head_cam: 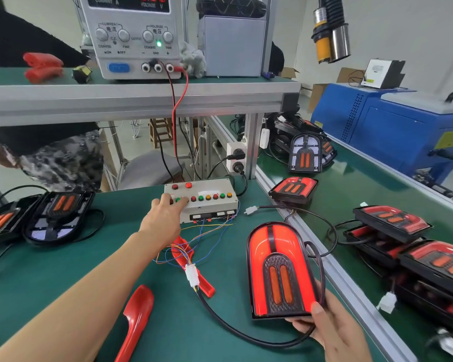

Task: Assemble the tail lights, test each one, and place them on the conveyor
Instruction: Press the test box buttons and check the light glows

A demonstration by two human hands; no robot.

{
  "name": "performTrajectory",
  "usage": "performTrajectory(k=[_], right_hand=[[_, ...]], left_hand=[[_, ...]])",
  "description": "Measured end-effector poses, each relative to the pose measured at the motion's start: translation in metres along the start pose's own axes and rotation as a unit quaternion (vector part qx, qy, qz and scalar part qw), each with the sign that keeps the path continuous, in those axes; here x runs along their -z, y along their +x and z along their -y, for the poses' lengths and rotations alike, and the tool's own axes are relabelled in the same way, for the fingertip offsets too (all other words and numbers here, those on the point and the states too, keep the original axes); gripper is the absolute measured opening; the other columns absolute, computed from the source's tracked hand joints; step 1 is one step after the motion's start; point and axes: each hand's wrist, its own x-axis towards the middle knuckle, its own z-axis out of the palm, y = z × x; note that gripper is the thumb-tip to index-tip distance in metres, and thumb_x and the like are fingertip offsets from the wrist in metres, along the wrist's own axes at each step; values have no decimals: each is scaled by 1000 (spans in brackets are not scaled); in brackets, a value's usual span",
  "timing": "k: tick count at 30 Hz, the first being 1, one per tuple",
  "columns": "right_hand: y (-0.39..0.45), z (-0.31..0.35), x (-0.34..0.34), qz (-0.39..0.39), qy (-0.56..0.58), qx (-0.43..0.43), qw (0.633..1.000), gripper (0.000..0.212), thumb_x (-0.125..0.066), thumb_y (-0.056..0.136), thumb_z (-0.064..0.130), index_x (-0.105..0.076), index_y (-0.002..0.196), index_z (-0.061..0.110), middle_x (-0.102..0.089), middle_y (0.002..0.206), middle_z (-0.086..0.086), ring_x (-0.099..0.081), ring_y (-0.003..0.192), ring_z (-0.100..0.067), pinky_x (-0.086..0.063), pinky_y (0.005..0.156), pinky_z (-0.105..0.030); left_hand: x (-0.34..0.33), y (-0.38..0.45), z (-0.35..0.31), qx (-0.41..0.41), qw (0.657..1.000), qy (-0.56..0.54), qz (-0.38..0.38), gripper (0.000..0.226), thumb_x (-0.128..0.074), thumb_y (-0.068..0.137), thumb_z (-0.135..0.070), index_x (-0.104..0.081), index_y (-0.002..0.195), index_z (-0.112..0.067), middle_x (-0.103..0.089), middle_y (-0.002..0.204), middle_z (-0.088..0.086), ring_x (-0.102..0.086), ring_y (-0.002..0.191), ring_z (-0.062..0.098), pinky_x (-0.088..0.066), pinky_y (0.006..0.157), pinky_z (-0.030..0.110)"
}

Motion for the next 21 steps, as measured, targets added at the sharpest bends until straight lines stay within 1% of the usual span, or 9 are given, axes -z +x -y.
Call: performTrajectory(k=[5,9,11,15,21], right_hand=[[0,-2,1,-4,2,-1,1000,36,-51,99,-1,-62,128,18,-79,101,-13,-77,84,-38,-63,67,-29],[1,-4,1,-9,-3,5,1000,37,-52,99,5,-60,129,23,-79,104,-9,-77,87,-36,-63,69,-30],[1,-6,1,-7,-5,6,1000,37,-51,100,4,-60,130,23,-79,104,-9,-77,87,-36,-63,69,-30],[1,-6,3,-2,-4,5,1000,36,-51,100,1,-62,129,20,-79,102,-13,-77,84,-37,-62,67,-28],[1,-6,3,-3,-11,12,1000,35,-51,99,1,-62,128,18,-79,101,-14,-77,84,-37,-63,68,-30]], left_hand=[[-2,1,1,5,1000,-8,0,77,-49,89,1,-28,157,-29,-36,139,14,-40,121,34,-50,94,43],[-2,2,2,-1,1000,-11,-3,79,-50,89,0,-25,158,-30,-38,138,14,-41,122,35,-49,95,44],[-3,2,2,-5,1000,-9,-5,79,-49,89,1,-24,158,-30,-38,137,15,-41,121,36,-49,96,44],[-2,3,2,-5,1000,-5,-5,76,-47,90,0,-28,157,-31,-38,138,16,-43,118,36,-49,97,43],[1,6,2,-1,1000,0,-1,75,-47,92,-2,-29,158,-31,-38,138,15,-44,120,36,-49,98,44]])
